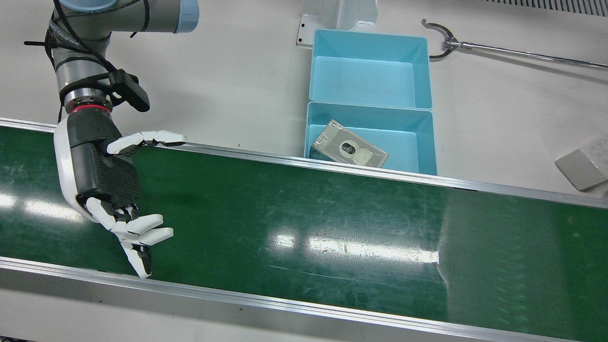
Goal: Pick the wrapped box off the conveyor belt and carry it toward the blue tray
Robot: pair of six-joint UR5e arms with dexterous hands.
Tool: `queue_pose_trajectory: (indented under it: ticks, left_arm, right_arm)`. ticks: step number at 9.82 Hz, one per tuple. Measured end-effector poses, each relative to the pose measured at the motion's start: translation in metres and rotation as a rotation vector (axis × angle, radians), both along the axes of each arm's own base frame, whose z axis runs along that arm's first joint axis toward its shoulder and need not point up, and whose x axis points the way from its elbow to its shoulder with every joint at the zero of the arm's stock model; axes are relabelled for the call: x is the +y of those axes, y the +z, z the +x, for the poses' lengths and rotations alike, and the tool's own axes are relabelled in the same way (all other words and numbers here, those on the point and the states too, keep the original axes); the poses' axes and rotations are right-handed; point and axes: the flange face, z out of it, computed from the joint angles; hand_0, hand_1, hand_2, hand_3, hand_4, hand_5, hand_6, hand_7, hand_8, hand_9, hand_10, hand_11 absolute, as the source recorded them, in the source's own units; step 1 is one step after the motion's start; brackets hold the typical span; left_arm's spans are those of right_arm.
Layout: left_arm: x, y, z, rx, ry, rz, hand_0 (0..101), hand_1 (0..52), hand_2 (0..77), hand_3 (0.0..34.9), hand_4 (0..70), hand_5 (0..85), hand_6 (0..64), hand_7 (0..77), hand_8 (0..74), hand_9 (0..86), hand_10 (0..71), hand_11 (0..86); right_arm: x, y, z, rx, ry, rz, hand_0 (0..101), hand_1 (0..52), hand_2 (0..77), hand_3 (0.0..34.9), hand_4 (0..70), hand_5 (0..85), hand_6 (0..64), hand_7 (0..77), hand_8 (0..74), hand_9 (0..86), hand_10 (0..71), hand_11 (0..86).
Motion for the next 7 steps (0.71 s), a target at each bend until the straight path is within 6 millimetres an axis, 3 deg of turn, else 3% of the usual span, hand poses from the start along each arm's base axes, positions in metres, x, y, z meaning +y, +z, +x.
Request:
queue_pose_trajectory:
  ticks: [4, 7]
  left_arm:
    - [0.0000, 0.0000, 0.0000, 0.000, 0.000, 0.000, 0, 0.0, 0.5, 0.0, 0.0, 1.1, 0.0, 0.0, 0.0, 0.0, 0.5, 0.0]
    - [0.0000, 0.0000, 0.0000, 0.000, 0.000, 0.000, 0, 0.0, 1.1, 0.0, 0.0, 1.1, 0.0, 0.5, 0.0, 0.0, 0.0, 0.0]
  right_arm:
    - [-0.0045, 0.0102, -0.0005, -0.009, -0.007, -0.028, 48, 15.3, 18.0, 7.1, 21.3, 32.7, 12.0, 31.1, 3.3, 10.4, 2.7, 4.9]
    - [-0.0051, 0.0070, 0.0005, -0.017, -0.005, -0.025, 51, 19.1, 24.5, 7.1, 21.3, 33.3, 12.0, 30.0, 4.4, 10.4, 2.2, 6.0]
